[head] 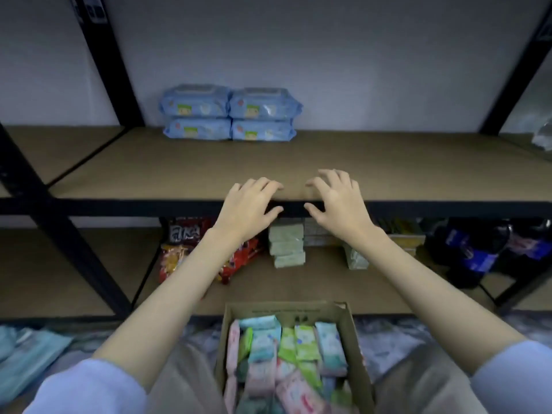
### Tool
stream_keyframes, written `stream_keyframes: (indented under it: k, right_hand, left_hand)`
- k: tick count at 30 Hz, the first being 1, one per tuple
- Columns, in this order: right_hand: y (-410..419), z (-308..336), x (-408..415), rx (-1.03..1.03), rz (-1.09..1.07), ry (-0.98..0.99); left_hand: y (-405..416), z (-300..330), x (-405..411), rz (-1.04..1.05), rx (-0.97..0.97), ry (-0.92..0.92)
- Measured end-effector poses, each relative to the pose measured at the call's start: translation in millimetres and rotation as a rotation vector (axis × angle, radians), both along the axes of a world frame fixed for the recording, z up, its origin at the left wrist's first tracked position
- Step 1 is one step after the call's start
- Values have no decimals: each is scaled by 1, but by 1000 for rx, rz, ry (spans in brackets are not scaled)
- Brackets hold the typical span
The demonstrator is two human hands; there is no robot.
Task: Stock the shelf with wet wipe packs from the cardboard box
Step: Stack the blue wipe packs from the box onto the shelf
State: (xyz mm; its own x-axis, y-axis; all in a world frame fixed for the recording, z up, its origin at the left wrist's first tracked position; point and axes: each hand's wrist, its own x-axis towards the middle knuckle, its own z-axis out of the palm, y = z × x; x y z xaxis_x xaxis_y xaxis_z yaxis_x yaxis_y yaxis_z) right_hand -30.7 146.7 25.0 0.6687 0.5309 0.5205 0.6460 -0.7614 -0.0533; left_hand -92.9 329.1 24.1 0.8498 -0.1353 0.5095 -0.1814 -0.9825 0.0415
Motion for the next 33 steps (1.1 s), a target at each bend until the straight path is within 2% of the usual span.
stream_keyframes:
  k: [4,10,17,20,23,27,30,33]
  right_hand:
    - [-25,-68,-40,4,25,64]
    - [-53,-175,-79,-314,-95,547]
    - [-81,-270,-102,-347,-196,1021]
    - [-89,-300,-108,-309,-245,1198]
    - [-91,-321,-111,-229,-276,1325]
    - [-95,-349,-115,-322,-237,1325]
    - [-106,-362,-117,-447,-155,1322]
    - [-114,-368,-120,-534,-129,1328]
  left_hand:
    - [-18,-67,-37,3,-78,193]
    - [-28,-192,-79,111,-255,679]
    - [-30,-302,-126,245,-564,1083]
    - [-36,-331,-129,274,-656,1143]
    - [-52,-346,-125,299,-873,1131]
    - [-75,-365,-117,288,-1158,1117]
    - [-86,-375,-115,284,-1242,1155]
    - [-94,-384,-116,314,-1191,1110]
